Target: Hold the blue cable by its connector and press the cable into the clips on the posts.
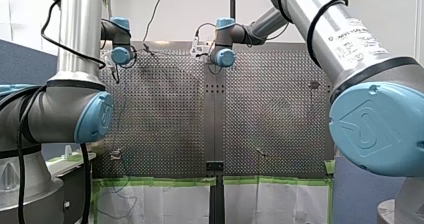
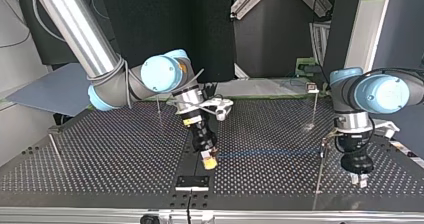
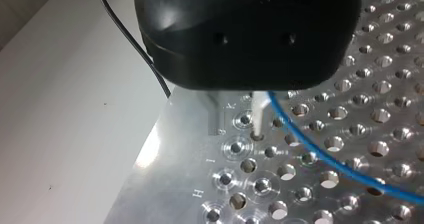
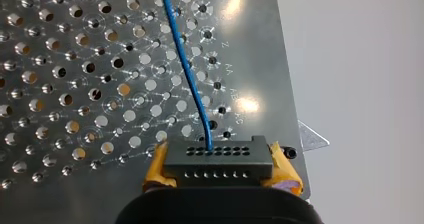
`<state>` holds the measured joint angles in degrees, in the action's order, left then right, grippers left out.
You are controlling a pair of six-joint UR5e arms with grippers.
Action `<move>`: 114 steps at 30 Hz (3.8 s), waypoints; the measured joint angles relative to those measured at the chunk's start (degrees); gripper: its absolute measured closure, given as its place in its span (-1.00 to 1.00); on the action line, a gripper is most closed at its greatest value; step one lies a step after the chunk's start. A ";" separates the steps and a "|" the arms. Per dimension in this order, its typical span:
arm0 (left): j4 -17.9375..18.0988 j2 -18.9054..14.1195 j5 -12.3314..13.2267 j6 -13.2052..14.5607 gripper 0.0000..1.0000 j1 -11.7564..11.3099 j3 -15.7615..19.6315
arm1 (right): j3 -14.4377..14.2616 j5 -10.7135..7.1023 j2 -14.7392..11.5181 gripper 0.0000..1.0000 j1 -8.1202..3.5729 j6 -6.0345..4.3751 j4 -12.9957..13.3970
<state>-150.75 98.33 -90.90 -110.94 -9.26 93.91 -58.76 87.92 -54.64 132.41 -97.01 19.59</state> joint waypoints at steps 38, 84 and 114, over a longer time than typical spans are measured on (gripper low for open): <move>-14.99 -7.12 -1.42 0.86 -1.00 2.10 7.30 | -0.06 -0.11 0.09 1.00 0.09 0.05 -0.24; -24.19 -21.52 5.69 11.71 -1.00 5.96 12.36 | -0.09 -0.12 0.78 1.00 0.53 -0.22 -0.24; -26.25 -20.88 1.22 24.86 -1.00 7.62 9.10 | -0.08 -0.11 1.23 1.00 0.89 -0.21 -0.23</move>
<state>-177.00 77.45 -89.68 -86.09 -1.65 103.02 -58.84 87.81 -53.41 133.30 -97.22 19.36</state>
